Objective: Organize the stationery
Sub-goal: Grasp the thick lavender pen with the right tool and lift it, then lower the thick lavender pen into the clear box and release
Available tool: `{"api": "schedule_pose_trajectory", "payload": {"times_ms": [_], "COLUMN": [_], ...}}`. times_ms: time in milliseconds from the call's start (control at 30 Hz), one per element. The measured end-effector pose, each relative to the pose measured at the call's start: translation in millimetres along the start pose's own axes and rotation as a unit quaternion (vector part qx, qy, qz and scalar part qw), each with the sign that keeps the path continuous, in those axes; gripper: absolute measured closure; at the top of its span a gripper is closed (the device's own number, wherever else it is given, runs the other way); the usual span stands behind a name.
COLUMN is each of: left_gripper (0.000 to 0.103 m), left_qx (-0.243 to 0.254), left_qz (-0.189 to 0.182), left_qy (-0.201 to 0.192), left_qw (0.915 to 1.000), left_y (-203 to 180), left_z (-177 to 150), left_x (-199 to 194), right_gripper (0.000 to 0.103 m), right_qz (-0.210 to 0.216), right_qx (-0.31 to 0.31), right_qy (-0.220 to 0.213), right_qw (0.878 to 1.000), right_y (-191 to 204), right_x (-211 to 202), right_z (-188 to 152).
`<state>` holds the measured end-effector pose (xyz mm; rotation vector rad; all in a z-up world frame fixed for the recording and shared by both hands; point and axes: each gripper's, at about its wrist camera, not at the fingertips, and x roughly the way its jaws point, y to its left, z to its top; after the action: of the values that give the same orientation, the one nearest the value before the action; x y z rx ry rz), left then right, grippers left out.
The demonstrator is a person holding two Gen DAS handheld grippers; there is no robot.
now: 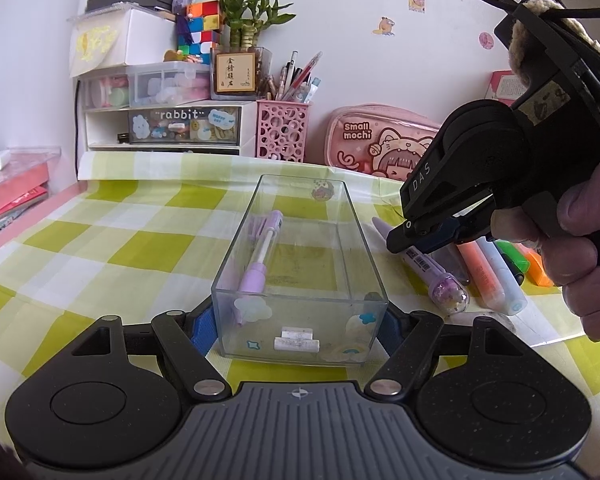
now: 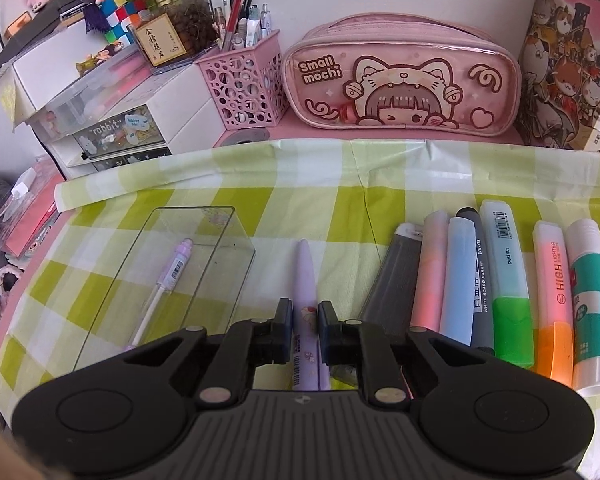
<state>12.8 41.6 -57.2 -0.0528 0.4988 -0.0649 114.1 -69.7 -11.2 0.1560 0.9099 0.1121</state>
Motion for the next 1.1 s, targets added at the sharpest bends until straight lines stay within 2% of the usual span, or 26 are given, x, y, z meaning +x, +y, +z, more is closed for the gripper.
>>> {"api": "schedule_pose_trajectory", "payload": {"times_ms": [333, 600, 667, 767, 967, 1100], "left_gripper": [0.029, 0.029, 0.029, 0.029, 0.029, 0.029], "left_qx": [-0.001, 0.001, 0.004, 0.009, 0.011, 0.011], "left_qz": [-0.002, 0.001, 0.004, 0.009, 0.01, 0.008], "left_qy": [0.003, 0.001, -0.001, -0.003, -0.006, -0.006], "left_qw": [1.0, 1.0, 1.0, 0.9999, 0.9999, 0.9999], "left_y": [0.0, -1.5, -2.9, -4.7, -4.4, -3.8], "left_z": [-0.2, -1.0, -1.1, -1.2, -1.8, -1.3], "left_x": [1.3, 2.3, 2.8, 3.2, 2.7, 3.2], "right_gripper": [0.086, 0.086, 0.086, 0.086, 0.086, 0.086], "right_qz": [0.063, 0.103, 0.123, 0.145, 0.126, 0.12], "right_qx": [0.064, 0.034, 0.017, 0.01, 0.002, 0.005], "right_qy": [-0.032, -0.072, -0.057, -0.008, 0.073, 0.1], "right_qw": [0.995, 0.992, 0.991, 0.989, 0.989, 0.988], "right_y": [-3.7, 11.5, 18.2, 29.5, 53.1, 61.6], "right_x": [-43.6, -88.2, -90.3, -72.8, -21.8, -3.4], "right_z": [17.6, 37.6, 41.8, 47.3, 42.2, 39.6]}}
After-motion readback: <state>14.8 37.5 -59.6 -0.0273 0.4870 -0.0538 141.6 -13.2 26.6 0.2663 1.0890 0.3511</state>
